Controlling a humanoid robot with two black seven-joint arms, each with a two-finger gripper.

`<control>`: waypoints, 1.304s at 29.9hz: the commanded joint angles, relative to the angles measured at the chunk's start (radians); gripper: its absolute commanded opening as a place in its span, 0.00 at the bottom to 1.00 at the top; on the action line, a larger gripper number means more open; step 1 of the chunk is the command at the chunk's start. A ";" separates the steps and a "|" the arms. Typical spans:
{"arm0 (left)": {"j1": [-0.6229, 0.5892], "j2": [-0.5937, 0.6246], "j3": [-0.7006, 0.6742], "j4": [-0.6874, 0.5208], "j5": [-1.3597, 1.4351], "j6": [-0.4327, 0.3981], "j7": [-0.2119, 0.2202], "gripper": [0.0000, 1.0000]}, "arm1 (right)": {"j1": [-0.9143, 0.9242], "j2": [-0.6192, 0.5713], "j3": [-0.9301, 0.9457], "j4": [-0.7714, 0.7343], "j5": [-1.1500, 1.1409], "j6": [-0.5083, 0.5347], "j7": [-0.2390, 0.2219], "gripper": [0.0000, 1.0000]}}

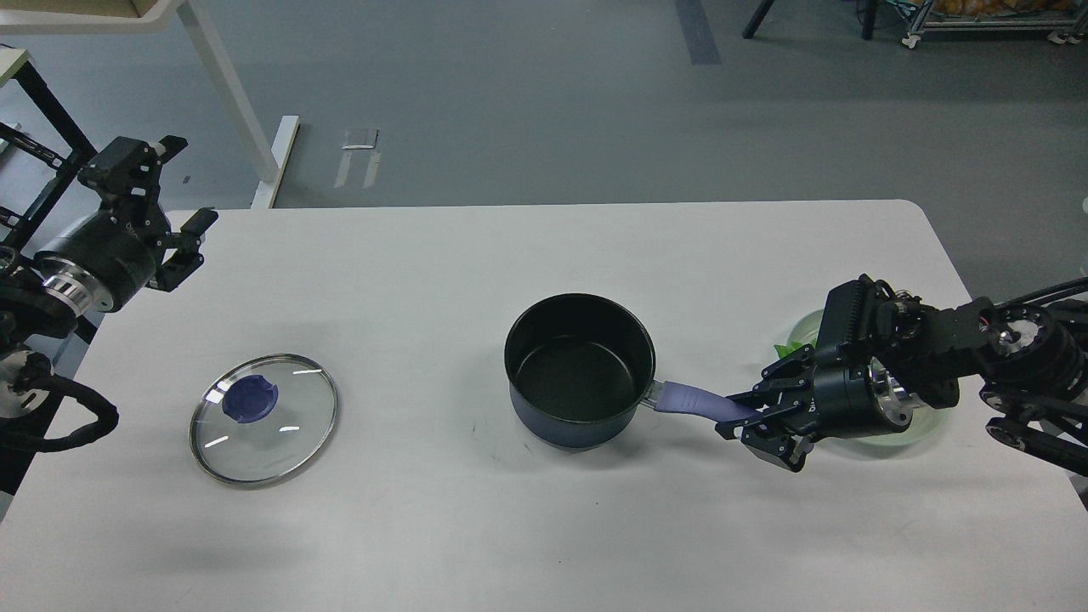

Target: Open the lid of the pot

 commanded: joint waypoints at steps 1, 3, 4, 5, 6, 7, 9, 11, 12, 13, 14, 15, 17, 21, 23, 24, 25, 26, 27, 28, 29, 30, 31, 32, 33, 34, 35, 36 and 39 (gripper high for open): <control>0.004 -0.056 -0.030 0.113 -0.080 -0.115 0.046 0.99 | 0.000 0.000 0.000 0.000 0.002 0.000 0.000 0.35; 0.005 -0.069 -0.030 0.150 -0.088 -0.176 0.073 0.99 | 0.001 0.000 0.000 0.000 0.003 0.000 0.000 0.41; 0.004 -0.073 -0.030 0.161 -0.088 -0.192 0.076 0.99 | 0.000 0.000 0.000 0.000 0.003 0.000 0.000 0.46; 0.005 -0.073 -0.030 0.166 -0.088 -0.198 0.076 0.99 | 0.001 -0.001 0.000 0.000 0.003 0.000 0.000 0.50; 0.004 -0.075 -0.030 0.167 -0.088 -0.201 0.077 0.99 | 0.001 -0.003 0.000 0.000 0.003 0.000 0.000 0.54; 0.005 -0.075 -0.030 0.166 -0.088 -0.203 0.077 0.99 | 0.000 -0.003 0.000 0.000 0.005 0.000 0.000 0.58; 0.005 -0.075 -0.030 0.166 -0.088 -0.204 0.077 0.99 | 0.001 -0.005 0.000 0.002 0.005 0.000 0.000 0.72; 0.005 -0.075 -0.030 0.166 -0.088 -0.206 0.077 0.99 | 0.001 -0.006 0.000 0.003 0.012 0.000 0.000 0.82; 0.005 -0.073 -0.030 0.167 -0.088 -0.207 0.077 0.99 | 0.003 -0.008 0.000 0.005 0.023 0.000 0.000 0.86; 0.005 -0.073 -0.030 0.166 -0.088 -0.207 0.077 0.99 | 0.008 -0.009 0.001 0.006 0.035 0.000 0.000 0.92; 0.005 -0.072 -0.030 0.167 -0.088 -0.209 0.077 0.99 | 0.012 -0.012 0.002 0.008 0.049 0.000 0.000 0.96; 0.005 -0.072 -0.032 0.166 -0.088 -0.209 0.077 0.99 | 0.017 -0.020 0.005 0.011 0.063 0.000 0.000 0.97; 0.005 -0.070 -0.032 0.166 -0.086 -0.210 0.077 0.99 | 0.034 -0.041 0.009 0.021 0.092 0.000 0.000 0.97; 0.005 -0.067 -0.030 0.166 -0.086 -0.210 0.079 0.99 | 0.090 -0.095 0.017 0.063 0.187 -0.005 0.000 0.97; 0.005 -0.067 -0.030 0.164 -0.086 -0.212 0.079 0.99 | 0.135 -0.123 0.028 0.081 0.295 -0.008 0.000 0.98; 0.005 -0.066 -0.030 0.164 -0.086 -0.212 0.079 0.99 | 0.153 -0.135 0.032 0.084 0.354 -0.008 0.000 0.98; 0.005 -0.066 -0.030 0.164 -0.086 -0.215 0.079 0.99 | 0.173 -0.146 0.040 0.084 0.435 -0.011 0.000 0.98; 0.005 -0.066 -0.030 0.163 -0.086 -0.218 0.079 0.99 | 0.187 -0.152 0.052 0.083 0.512 -0.012 0.000 0.98; 0.005 -0.066 -0.030 0.161 -0.086 -0.221 0.079 0.99 | 0.198 -0.156 0.069 0.078 0.611 -0.012 0.000 0.98; 0.005 -0.066 -0.030 0.160 -0.086 -0.226 0.079 0.99 | 0.201 -0.159 0.092 0.072 0.714 -0.014 0.000 0.98; 0.005 -0.066 -0.030 0.158 -0.086 -0.227 0.079 0.99 | 0.198 -0.159 0.116 0.062 0.814 -0.015 0.000 0.98; 0.005 -0.066 -0.030 0.157 -0.086 -0.227 0.079 0.99 | 0.196 -0.156 0.135 0.046 0.903 -0.017 0.000 0.98; 0.005 -0.067 -0.030 0.155 -0.086 -0.227 0.079 0.99 | 0.195 -0.153 0.152 0.026 1.010 -0.018 0.000 0.99; 0.005 -0.067 -0.030 0.153 -0.086 -0.227 0.079 0.99 | 0.192 -0.149 0.158 0.006 1.104 -0.023 0.000 0.99; 0.005 -0.067 -0.030 0.153 -0.086 -0.227 0.079 0.99 | 0.189 -0.144 0.158 -0.012 1.196 -0.034 0.000 0.99; 0.008 -0.067 -0.030 0.153 -0.086 -0.227 0.079 0.99 | 0.183 -0.138 0.156 -0.032 1.297 -0.049 0.000 0.99; 0.011 -0.066 -0.030 0.153 -0.085 -0.229 0.079 0.99 | 0.169 -0.124 0.159 -0.050 1.387 -0.069 0.000 0.99; 0.011 -0.066 -0.030 0.152 -0.086 -0.227 0.079 0.99 | 0.155 -0.109 0.163 -0.072 1.460 -0.090 0.000 0.99; 0.021 -0.066 -0.030 0.150 -0.086 -0.227 0.079 0.99 | 0.121 -0.042 0.164 -0.162 1.671 -0.182 0.000 0.99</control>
